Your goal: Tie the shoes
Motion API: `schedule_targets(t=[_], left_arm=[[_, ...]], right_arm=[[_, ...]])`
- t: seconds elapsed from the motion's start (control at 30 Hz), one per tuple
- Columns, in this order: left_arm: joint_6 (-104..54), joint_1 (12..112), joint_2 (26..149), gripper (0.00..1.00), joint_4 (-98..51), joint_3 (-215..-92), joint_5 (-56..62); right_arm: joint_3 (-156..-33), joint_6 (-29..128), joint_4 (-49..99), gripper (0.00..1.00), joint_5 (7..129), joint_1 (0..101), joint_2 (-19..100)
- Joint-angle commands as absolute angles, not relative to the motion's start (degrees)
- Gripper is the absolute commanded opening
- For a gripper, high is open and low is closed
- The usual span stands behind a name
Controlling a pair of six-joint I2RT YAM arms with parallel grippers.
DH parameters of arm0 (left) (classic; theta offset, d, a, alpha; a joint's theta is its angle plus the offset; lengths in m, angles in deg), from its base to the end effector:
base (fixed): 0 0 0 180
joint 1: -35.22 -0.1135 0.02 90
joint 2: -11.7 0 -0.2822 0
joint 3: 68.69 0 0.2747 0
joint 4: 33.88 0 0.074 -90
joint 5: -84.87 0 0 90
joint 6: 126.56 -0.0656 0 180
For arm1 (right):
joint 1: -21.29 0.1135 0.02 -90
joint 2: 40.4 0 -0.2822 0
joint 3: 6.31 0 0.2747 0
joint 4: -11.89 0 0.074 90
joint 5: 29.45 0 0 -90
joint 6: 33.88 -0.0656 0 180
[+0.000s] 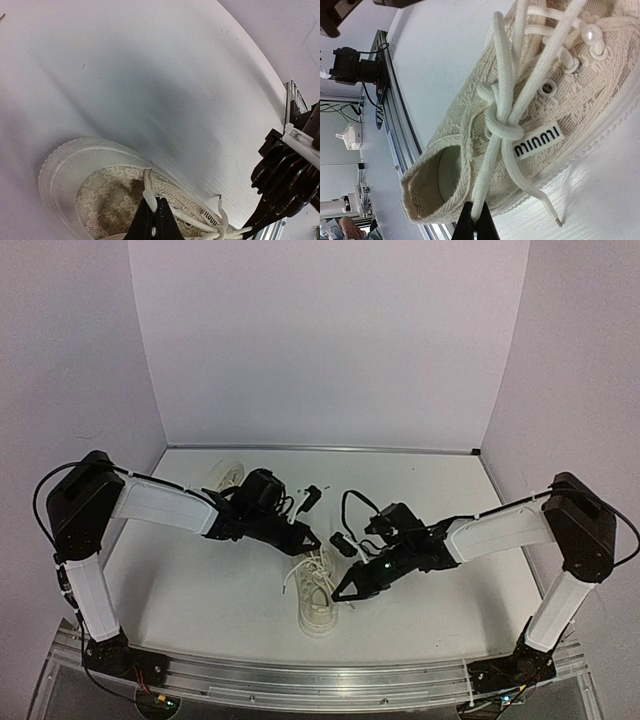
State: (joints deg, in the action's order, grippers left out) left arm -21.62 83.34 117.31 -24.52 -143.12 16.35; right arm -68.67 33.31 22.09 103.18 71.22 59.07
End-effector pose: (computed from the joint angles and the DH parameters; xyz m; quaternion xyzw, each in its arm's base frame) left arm 0.2716 -0.3389 0.1553 0.3295 0.8330 -0.3592 0.2618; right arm 0.2031 0.3105 0.1362 -0.3321 0.8125 0.4737 0.0723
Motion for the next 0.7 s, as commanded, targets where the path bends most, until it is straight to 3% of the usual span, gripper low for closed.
schedule_targets(t=[0.0,0.67], left_arm=[[-22.5,82.3,113.3,0.00,-25.2,-142.5,12.9],[-23.5,79.6,110.6,0.00,-23.6,-140.5,9.9]], right_arm=[[-67.1,33.9,23.1,0.00,102.1,71.6,55.9],[-63.0,34.5,24.2,0.00,99.6,71.6,54.4]])
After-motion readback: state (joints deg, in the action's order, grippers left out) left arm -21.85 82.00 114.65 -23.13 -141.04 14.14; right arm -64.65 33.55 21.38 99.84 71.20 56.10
